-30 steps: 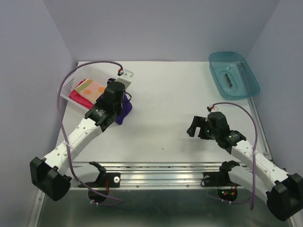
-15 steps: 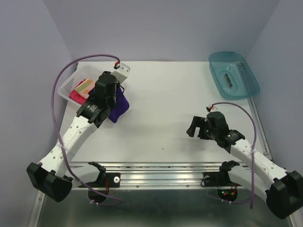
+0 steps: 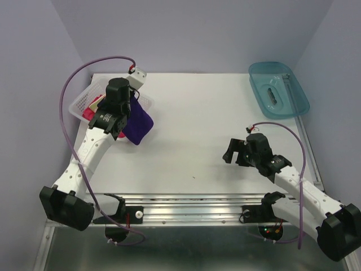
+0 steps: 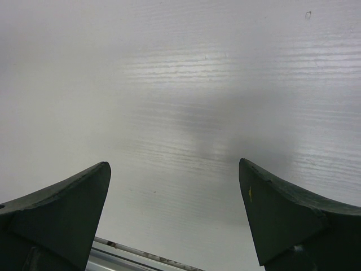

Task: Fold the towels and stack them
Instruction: Neatly place the folded towel into the bin

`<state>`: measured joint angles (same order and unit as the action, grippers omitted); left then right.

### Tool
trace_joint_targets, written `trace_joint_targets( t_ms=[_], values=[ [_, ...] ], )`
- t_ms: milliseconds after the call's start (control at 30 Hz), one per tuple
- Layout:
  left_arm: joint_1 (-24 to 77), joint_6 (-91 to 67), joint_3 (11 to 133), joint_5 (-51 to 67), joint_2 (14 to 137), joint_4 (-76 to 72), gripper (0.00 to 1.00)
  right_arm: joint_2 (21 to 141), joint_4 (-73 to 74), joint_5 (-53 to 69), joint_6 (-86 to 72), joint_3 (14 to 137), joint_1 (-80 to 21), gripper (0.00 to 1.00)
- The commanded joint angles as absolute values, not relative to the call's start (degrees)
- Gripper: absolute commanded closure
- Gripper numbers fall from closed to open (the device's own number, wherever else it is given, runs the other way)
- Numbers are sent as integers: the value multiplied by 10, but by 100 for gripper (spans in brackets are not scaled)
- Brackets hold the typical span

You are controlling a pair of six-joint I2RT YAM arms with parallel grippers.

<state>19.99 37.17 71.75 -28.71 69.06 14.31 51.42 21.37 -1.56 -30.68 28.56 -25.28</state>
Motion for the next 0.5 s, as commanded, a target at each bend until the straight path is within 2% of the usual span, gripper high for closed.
trace_joint_targets(
  t_ms=[0,467],
  values=[
    [171,404,717,-230,705,82,100,518,193,-33,-303,315,-256,0],
    [51,461,713,-135,842,3,100,512,199,-73,-305,316,-256,0]
  ],
)
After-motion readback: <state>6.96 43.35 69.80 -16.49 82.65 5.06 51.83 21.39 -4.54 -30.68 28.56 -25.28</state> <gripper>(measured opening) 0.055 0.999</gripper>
